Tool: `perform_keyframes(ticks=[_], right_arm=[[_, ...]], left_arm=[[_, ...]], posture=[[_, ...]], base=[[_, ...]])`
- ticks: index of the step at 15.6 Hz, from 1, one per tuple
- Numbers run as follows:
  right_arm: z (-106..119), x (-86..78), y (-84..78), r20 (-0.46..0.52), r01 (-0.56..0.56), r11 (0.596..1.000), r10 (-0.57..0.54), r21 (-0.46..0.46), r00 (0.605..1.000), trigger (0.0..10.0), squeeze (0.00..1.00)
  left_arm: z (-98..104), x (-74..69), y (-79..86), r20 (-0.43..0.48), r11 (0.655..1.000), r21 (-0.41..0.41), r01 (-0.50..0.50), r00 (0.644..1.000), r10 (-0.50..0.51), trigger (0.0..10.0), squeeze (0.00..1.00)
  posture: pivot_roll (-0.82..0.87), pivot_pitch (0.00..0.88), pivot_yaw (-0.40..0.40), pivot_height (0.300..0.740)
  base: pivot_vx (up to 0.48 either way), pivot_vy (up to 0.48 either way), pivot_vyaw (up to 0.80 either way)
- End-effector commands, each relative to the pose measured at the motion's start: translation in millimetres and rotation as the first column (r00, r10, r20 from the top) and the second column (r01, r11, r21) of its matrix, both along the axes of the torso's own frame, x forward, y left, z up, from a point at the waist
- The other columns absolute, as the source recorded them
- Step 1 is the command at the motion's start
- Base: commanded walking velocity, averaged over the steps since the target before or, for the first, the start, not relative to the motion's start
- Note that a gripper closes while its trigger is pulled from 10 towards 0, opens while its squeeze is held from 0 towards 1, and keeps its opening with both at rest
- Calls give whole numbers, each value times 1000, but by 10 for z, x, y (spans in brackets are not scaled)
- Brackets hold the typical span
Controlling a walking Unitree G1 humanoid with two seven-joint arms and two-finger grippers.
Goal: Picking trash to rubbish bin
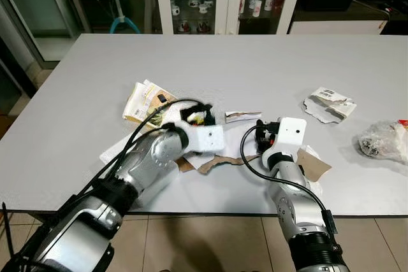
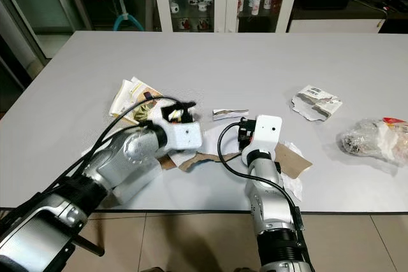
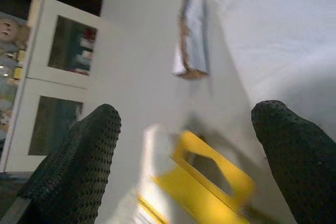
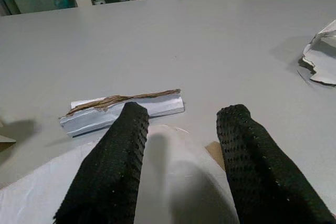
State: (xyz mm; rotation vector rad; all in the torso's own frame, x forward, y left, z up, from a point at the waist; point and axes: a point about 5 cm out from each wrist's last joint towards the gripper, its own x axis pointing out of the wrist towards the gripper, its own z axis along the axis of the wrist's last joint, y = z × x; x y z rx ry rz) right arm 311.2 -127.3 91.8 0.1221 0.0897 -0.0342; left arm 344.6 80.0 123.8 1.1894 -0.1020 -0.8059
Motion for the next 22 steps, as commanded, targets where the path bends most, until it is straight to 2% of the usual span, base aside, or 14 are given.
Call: perform_keyframes(ticks=[1,7,10,14,17,20,22], right_arm=[[14,11,-3,6,10,1000,-10,14,1000,10000,0],[12,13,-3,5,14,1000,-14,16,1000,10000,0],[16,17,-6,8,17,1000,-17,17,1000,10000,0],[20,19,-1,10,17,1000,-17,19,1000,10000,0],[23,17,-16,13,22,1000,-22,20,1000,10000,0],[22,19,-8,12,20,1000,-21,20,1000,10000,0],[23,21,-4,13,19,1000,-19,21,1000,10000,0]], left_arm=[[-50,-5,34,-16,999,43,-5,1000,6,10000,0],[-139,-9,103,-28,994,102,-44,999,47,10000,0],[-156,50,216,-14,983,115,-144,989,147,10000,0],[-215,57,235,17,972,133,-193,981,192,10000,0],[-342,35,262,36,961,145,-234,972,231,10000,0],[-383,0,161,47,969,59,-238,971,236,10000,0],[-402,-14,115,52,973,35,-228,973,226,10000,0]], posture=[[-13,15,58,740],[-12,17,60,740],[-11,18,61,740],[-12,17,63,740],[-14,17,64,740],[-12,18,63,740],[-14,17,64,740]], base=[[0,0,0],[0,0,0],[0,0,0],[0,0,0],[0,0,0],[0,0,0],[0,0,0]])
